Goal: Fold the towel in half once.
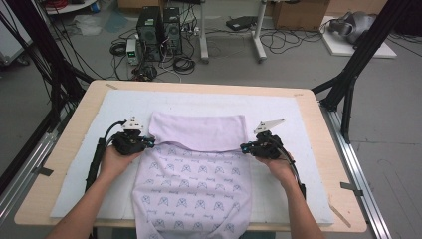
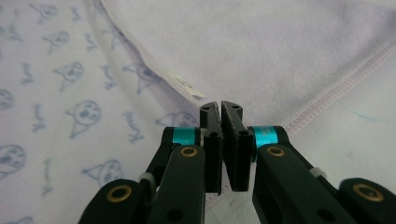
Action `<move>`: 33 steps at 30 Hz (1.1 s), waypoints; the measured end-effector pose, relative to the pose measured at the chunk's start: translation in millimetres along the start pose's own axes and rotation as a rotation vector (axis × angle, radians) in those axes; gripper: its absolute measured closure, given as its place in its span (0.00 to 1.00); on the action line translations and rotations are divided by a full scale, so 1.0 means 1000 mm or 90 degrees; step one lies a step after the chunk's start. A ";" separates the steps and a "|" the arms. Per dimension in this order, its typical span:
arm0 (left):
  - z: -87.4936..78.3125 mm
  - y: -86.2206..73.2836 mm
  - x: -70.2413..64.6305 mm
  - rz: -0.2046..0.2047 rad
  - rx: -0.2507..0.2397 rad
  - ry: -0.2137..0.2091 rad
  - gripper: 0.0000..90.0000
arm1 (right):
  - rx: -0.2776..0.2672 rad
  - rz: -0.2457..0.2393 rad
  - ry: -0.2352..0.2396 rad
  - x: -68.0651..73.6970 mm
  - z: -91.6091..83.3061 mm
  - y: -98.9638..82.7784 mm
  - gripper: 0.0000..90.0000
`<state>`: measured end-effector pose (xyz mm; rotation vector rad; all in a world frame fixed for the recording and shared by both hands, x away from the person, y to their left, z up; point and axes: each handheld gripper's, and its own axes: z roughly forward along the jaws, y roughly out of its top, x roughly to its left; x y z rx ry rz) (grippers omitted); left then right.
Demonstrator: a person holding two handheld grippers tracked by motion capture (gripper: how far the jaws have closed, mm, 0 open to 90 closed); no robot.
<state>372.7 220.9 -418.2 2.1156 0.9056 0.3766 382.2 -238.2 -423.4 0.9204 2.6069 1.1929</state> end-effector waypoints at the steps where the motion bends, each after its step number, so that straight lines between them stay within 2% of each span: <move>1: -0.004 0.000 0.000 0.004 -0.004 0.002 0.97 | -0.011 -0.004 0.001 0.002 -0.003 0.001 0.97; 6: -0.023 -0.007 -0.003 0.004 -0.021 -0.002 0.97 | -0.026 -0.024 0.008 0.014 -0.015 0.004 0.97; 10: -0.038 -0.014 -0.010 0.017 -0.025 -0.005 0.97 | -0.037 -0.040 0.013 0.023 -0.025 0.005 0.97; 12: -0.047 -0.019 -0.013 0.020 -0.039 -0.008 0.97 | -0.036 -0.043 0.016 0.028 -0.031 0.004 0.97; 16: -0.061 -0.030 -0.021 0.012 -0.060 -0.017 0.97 | -0.036 -0.067 0.018 0.042 -0.043 0.004 0.97; 20: -0.077 -0.043 -0.036 0.019 -0.077 -0.028 0.97 | -0.049 -0.078 0.033 0.062 -0.055 -0.005 0.97; 24: -0.097 -0.065 -0.062 0.043 -0.094 -0.023 0.97 | -0.068 -0.081 0.052 0.079 -0.063 -0.023 0.97; 30: -0.123 -0.091 -0.089 0.062 -0.077 -0.032 0.97 | -0.076 -0.102 0.089 0.113 -0.082 -0.047 0.97; 33: -0.132 -0.101 -0.100 0.057 -0.075 -0.050 0.97 | -0.068 -0.128 0.120 0.127 -0.089 -0.056 0.97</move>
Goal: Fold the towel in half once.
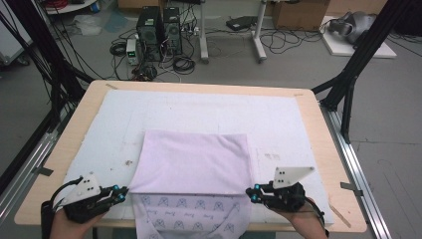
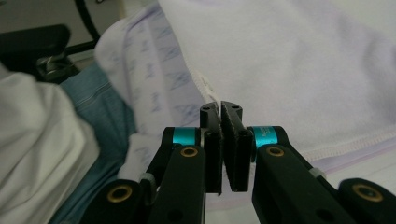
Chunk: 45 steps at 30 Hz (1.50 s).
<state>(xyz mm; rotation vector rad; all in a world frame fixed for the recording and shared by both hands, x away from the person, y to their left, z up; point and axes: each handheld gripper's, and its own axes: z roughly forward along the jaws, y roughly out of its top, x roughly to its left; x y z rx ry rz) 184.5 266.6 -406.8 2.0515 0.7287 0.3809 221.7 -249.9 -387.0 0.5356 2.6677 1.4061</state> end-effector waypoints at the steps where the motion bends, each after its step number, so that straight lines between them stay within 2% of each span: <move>1: -0.001 -0.002 -0.002 0.004 0.000 -0.007 0.97 | 0.004 0.006 0.013 0.003 0.000 -0.003 0.93; 2: 0.000 -0.003 -0.003 0.008 0.004 -0.012 0.94 | 0.006 0.008 0.026 0.003 0.002 -0.005 0.86; 4: 0.005 -0.001 0.002 0.005 0.008 -0.009 0.80 | 0.010 0.018 0.019 -0.003 0.005 -0.007 0.79; 6: 0.011 0.006 0.012 0.000 0.005 -0.008 0.74 | -0.001 0.027 0.003 -0.015 0.007 -0.003 0.74; 11: 0.035 0.035 0.046 0.001 -0.005 0.018 0.69 | 0.018 0.041 -0.061 -0.058 0.018 0.016 0.68; 12: 0.043 0.041 0.054 -0.006 -0.006 0.022 0.68 | 0.021 0.044 -0.079 -0.068 0.021 0.020 0.67; 14: 0.058 0.052 0.069 -0.023 -0.015 0.030 0.67 | 0.014 0.058 -0.089 -0.088 0.026 0.029 0.67; 15: 0.068 0.058 0.078 -0.029 -0.008 0.035 0.66 | 0.021 0.063 -0.097 -0.097 0.030 0.033 0.67; 17: 0.082 0.067 0.091 -0.022 0.014 0.055 0.66 | 0.030 0.063 -0.119 -0.115 0.036 0.042 0.67; 18: 0.090 0.070 0.098 -0.030 0.017 0.061 0.66 | 0.034 0.069 -0.121 -0.123 0.039 0.045 0.67; 19: 0.096 0.073 0.105 -0.049 0.006 0.055 0.66 | 0.043 0.074 -0.128 -0.132 0.042 0.047 0.66; 21: 0.109 0.078 0.119 -0.065 0.024 0.066 0.66 | 0.064 0.085 -0.136 -0.149 0.049 0.051 0.62; 23: 0.120 0.081 0.131 -0.074 0.037 0.083 0.64 | 0.060 0.105 -0.140 -0.163 0.054 0.051 0.59; 25: 0.130 0.083 0.139 -0.085 0.046 0.104 0.54 | 0.048 0.114 -0.139 -0.173 0.058 0.050 0.54; 27: 0.139 0.084 0.144 -0.088 0.044 0.105 0.53 | 0.046 0.111 -0.145 -0.181 0.062 0.046 0.53; 29: 0.147 0.082 0.148 -0.093 0.049 0.116 0.52 | 0.059 0.124 -0.148 -0.187 0.067 0.040 0.51; 31: 0.157 0.078 0.154 -0.101 0.092 0.121 0.49 | 0.080 0.139 -0.143 -0.192 0.074 0.035 0.49; 32: 0.160 0.075 0.156 -0.112 0.105 0.114 0.50 | 0.090 0.147 -0.139 -0.194 0.077 0.032 0.49; 33: 0.163 0.072 0.159 -0.125 0.113 0.090 0.53 | 0.097 0.153 -0.128 -0.195 0.081 0.030 0.51; 34: 0.164 0.070 0.160 -0.129 0.114 0.079 0.66 | 0.105 0.157 -0.113 -0.196 0.084 0.028 0.62; 35: 0.163 0.071 0.161 -0.135 0.109 0.074 0.72 | 0.116 0.157 -0.097 -0.197 0.087 0.027 0.81; 36: 0.162 0.072 0.162 -0.141 0.100 0.058 0.91 | 0.129 0.159 -0.081 -0.196 0.089 0.026 0.93; 37: 0.162 0.074 0.162 -0.135 0.108 0.063 0.93 | 0.132 0.154 -0.085 -0.196 0.090 0.027 0.95; 38: 0.162 0.077 0.163 -0.126 0.117 0.069 0.94 | 0.133 0.156 -0.090 -0.197 0.090 0.030 0.96; 39: 0.162 0.081 0.163 -0.125 0.110 0.080 0.96 | 0.139 0.156 -0.100 -0.198 0.089 0.033 0.96; 40: 0.160 0.086 0.165 -0.124 0.090 0.091 0.96 | 0.143 0.147 -0.123 -0.199 0.088 0.037 0.97; 41: 0.157 0.094 0.168 -0.122 0.078 0.100 0.97 | 0.132 0.143 -0.141 -0.201 0.083 0.042 0.97; 42: 0.155 0.101 0.170 -0.116 0.082 0.108 0.97 | 0.107 0.149 -0.165 -0.205 0.074 0.051 0.97; 44: 0.147 0.125 0.176 -0.102 0.059 0.123 0.97 | 0.086 0.145 -0.197 -0.211 0.059 0.067 0.97; 45: 0.140 0.143 0.180 -0.090 0.042 0.134 0.97 | 0.076 0.139 -0.209 -0.213 0.051 0.078 0.97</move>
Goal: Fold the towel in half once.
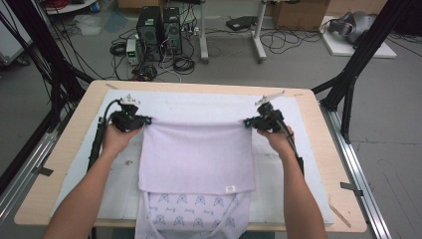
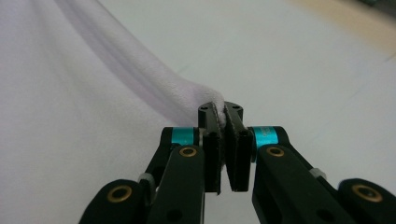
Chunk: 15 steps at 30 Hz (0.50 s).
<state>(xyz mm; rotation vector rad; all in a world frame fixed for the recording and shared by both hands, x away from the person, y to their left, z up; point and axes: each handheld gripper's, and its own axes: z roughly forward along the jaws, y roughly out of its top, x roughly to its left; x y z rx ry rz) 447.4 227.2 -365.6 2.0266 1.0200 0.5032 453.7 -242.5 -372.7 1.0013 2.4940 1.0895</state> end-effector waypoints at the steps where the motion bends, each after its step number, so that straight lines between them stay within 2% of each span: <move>1: -0.005 0.012 0.001 0.007 -0.011 0.008 0.97 | -0.006 -0.015 -0.018 -0.003 -0.011 0.015 0.97; 5: -0.035 0.074 0.009 0.040 -0.069 0.042 0.97 | -0.046 -0.049 -0.061 -0.008 -0.047 0.062 0.97; 7: -0.043 0.088 0.012 0.045 -0.082 0.049 0.96 | -0.070 -0.056 -0.071 -0.009 -0.062 0.080 0.96; 8: -0.044 0.089 0.012 0.043 -0.082 0.053 0.94 | -0.070 -0.050 -0.079 -0.011 -0.065 0.086 0.92; 9: -0.042 0.086 0.014 0.038 -0.064 0.066 0.88 | -0.081 -0.045 -0.086 -0.011 -0.066 0.088 0.76; 10: -0.040 0.082 0.015 0.033 -0.052 0.067 0.75 | -0.092 -0.027 -0.077 -0.013 -0.063 0.086 0.69; 11: -0.039 0.076 0.017 0.029 -0.043 0.059 0.73 | -0.085 -0.024 -0.066 -0.014 -0.061 0.082 0.68; 13: -0.036 0.054 0.020 0.023 -0.042 0.054 0.73 | -0.068 -0.034 -0.059 -0.012 -0.051 0.068 0.66; 15: -0.033 0.032 0.024 0.000 -0.035 0.038 0.72 | -0.049 -0.034 -0.042 -0.008 -0.042 0.051 0.62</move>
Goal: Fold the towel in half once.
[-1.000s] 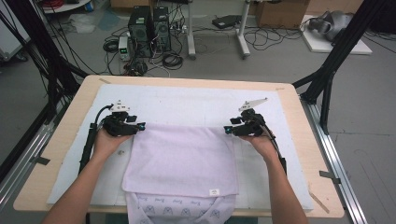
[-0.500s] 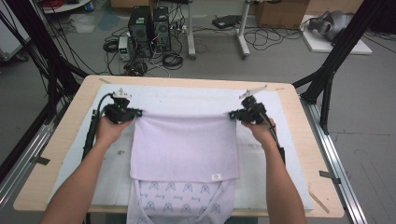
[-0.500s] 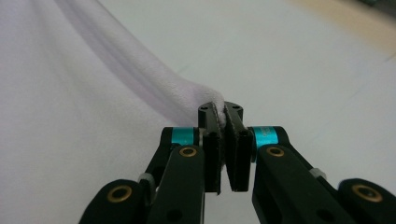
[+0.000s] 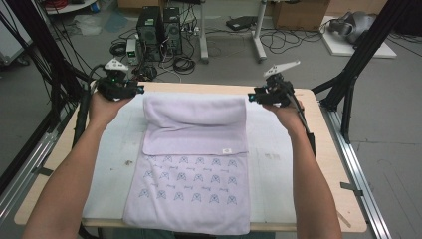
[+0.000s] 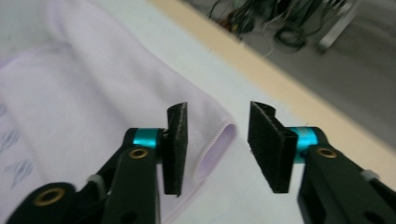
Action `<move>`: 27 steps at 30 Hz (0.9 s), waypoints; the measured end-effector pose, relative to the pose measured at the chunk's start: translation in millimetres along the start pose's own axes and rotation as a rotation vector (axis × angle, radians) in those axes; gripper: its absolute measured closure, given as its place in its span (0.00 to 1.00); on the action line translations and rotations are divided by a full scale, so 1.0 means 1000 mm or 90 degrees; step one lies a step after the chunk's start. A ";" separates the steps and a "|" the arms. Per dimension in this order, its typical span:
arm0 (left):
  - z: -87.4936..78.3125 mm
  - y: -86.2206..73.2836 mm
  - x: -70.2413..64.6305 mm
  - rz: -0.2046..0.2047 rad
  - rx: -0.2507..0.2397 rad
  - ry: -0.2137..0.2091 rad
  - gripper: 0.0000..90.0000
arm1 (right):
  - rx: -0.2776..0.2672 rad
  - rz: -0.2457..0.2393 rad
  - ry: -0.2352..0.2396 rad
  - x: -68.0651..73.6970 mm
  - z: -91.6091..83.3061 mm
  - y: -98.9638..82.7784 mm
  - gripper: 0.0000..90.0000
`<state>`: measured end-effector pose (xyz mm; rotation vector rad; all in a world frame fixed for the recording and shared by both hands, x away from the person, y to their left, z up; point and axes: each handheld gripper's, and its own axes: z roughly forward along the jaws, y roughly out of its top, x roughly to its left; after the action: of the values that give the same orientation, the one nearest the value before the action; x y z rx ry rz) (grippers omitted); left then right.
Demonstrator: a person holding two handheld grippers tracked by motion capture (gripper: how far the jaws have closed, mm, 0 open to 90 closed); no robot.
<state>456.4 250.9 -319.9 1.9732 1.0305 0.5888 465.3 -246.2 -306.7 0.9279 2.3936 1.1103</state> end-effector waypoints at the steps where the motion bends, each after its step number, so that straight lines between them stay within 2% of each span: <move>1: 0.001 -0.011 0.000 -0.003 0.004 -0.004 0.71 | -0.006 0.009 0.018 0.003 0.002 -0.009 0.62; 4: 0.001 -0.041 -0.004 -0.005 0.023 -0.021 0.70 | -0.006 0.019 0.044 0.014 0.008 -0.033 0.60; 5: 0.001 -0.047 -0.007 -0.003 0.022 -0.025 0.69 | 0.006 0.023 0.059 0.019 0.011 -0.042 0.59; 7: 0.000 -0.061 -0.015 0.008 0.021 -0.039 0.68 | 0.016 0.011 0.062 0.028 0.015 -0.052 0.60; 9: -0.002 -0.075 -0.026 0.022 0.024 -0.057 0.67 | 0.015 0.011 0.083 0.039 0.018 -0.061 0.61; 11: -0.004 -0.085 -0.035 0.032 0.027 -0.070 0.67 | 0.011 -0.007 0.099 0.052 0.020 -0.070 0.64; 15: -0.007 -0.104 -0.049 0.039 0.029 -0.104 0.69 | 0.028 -0.032 0.122 0.073 0.023 -0.089 0.70; 17: -0.007 -0.113 -0.053 0.035 0.028 -0.123 0.74 | 0.029 -0.022 0.132 0.076 0.023 -0.099 0.72; 19: -0.005 -0.117 -0.056 0.040 0.054 -0.138 0.75 | 0.030 -0.018 0.131 0.078 0.025 -0.109 0.73; 22: -0.004 -0.120 -0.064 0.051 0.043 -0.145 0.74 | 0.040 0.003 0.130 0.080 0.029 -0.121 0.73; 24: 0.000 -0.123 -0.067 0.055 0.053 -0.152 0.72 | 0.062 0.004 0.134 0.079 0.034 -0.123 0.72; 27: 0.006 -0.128 -0.071 0.057 0.062 -0.169 0.72 | 0.062 -0.005 0.131 0.079 0.040 -0.124 0.71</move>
<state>363.8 232.5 -432.0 2.1234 0.8239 0.3167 377.7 -229.9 -430.1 0.8725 2.6350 1.1441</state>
